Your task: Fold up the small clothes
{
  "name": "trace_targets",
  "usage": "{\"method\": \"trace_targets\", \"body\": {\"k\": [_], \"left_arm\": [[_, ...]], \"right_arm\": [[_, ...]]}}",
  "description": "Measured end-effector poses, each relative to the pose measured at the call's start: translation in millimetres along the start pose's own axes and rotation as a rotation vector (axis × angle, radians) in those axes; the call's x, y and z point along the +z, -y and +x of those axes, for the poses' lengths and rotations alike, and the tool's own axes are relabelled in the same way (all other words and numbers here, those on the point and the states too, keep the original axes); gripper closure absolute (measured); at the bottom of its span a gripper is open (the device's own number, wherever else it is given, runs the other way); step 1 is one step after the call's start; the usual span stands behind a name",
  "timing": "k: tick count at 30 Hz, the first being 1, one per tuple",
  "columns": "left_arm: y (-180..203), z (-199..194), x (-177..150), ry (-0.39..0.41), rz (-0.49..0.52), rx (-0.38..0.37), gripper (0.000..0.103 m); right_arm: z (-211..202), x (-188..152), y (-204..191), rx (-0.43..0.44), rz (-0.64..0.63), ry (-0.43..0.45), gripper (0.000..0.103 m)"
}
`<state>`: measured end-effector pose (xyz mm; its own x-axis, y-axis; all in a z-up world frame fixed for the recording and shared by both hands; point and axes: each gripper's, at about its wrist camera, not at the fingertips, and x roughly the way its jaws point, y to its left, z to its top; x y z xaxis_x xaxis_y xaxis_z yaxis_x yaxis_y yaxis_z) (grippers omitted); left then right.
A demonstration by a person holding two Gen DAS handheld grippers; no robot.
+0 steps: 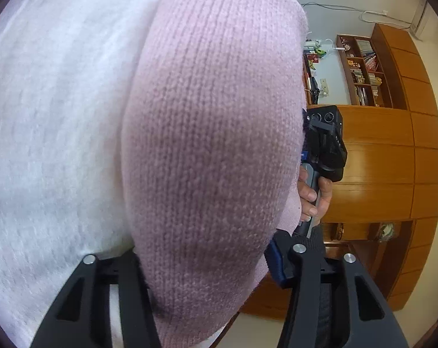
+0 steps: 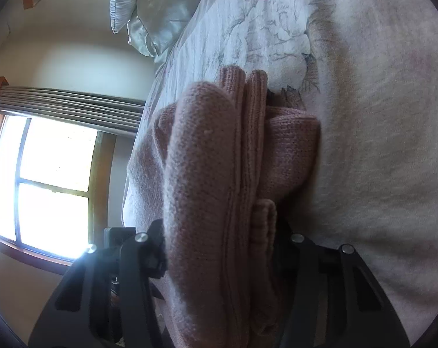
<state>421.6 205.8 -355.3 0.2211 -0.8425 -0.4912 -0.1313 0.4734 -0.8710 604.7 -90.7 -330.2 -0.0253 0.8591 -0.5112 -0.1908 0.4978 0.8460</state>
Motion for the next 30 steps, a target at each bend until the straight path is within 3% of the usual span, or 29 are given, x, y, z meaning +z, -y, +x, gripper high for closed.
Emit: {"method": "trace_targets", "body": {"k": [5, 13, 17, 21, 23, 25, 27, 28, 29, 30], "left_arm": [[23.7, -18.6, -3.0, 0.029, 0.034, 0.040, 0.062], [56.8, -102.6, -30.2, 0.089, 0.131, 0.071, 0.063], [36.0, -151.4, -58.4, 0.138, 0.113, 0.085, 0.063], [-20.7, -181.5, -82.5, 0.197, 0.021, 0.119, 0.060], [-52.5, -180.7, -90.0, 0.200, -0.029, 0.156, 0.048], [-68.1, -177.1, -96.6, 0.216, -0.052, 0.109, 0.045], [-61.6, -181.4, -100.2, 0.242, -0.041, 0.113, 0.030], [-56.7, -187.0, -101.8, 0.260, -0.039, 0.126, 0.013], [-48.7, -196.6, -104.6, 0.297, -0.034, 0.182, 0.004], [-38.9, -209.1, -109.3, 0.356, -0.016, 0.251, 0.004]], "right_arm": [[-10.0, -7.1, -25.3, -0.007, -0.024, 0.051, 0.057], [12.0, -26.4, -90.2, 0.057, -0.081, 0.054, 0.057], [61.2, -38.8, -120.1, 0.109, -0.099, -0.008, 0.057], [126.2, -57.5, -129.1, 0.103, -0.080, -0.096, 0.056], [153.0, -65.4, -123.8, 0.058, -0.068, -0.124, 0.051], [160.2, -66.4, -118.1, -0.006, -0.059, -0.116, 0.029], [147.6, -65.4, -119.2, -0.053, -0.060, -0.101, 0.025], [136.0, -63.6, -123.5, -0.085, -0.067, -0.075, 0.022], [117.6, -63.8, -128.4, -0.091, -0.075, -0.033, 0.020], [100.1, -65.1, -134.4, -0.086, -0.091, 0.006, 0.020]]}}
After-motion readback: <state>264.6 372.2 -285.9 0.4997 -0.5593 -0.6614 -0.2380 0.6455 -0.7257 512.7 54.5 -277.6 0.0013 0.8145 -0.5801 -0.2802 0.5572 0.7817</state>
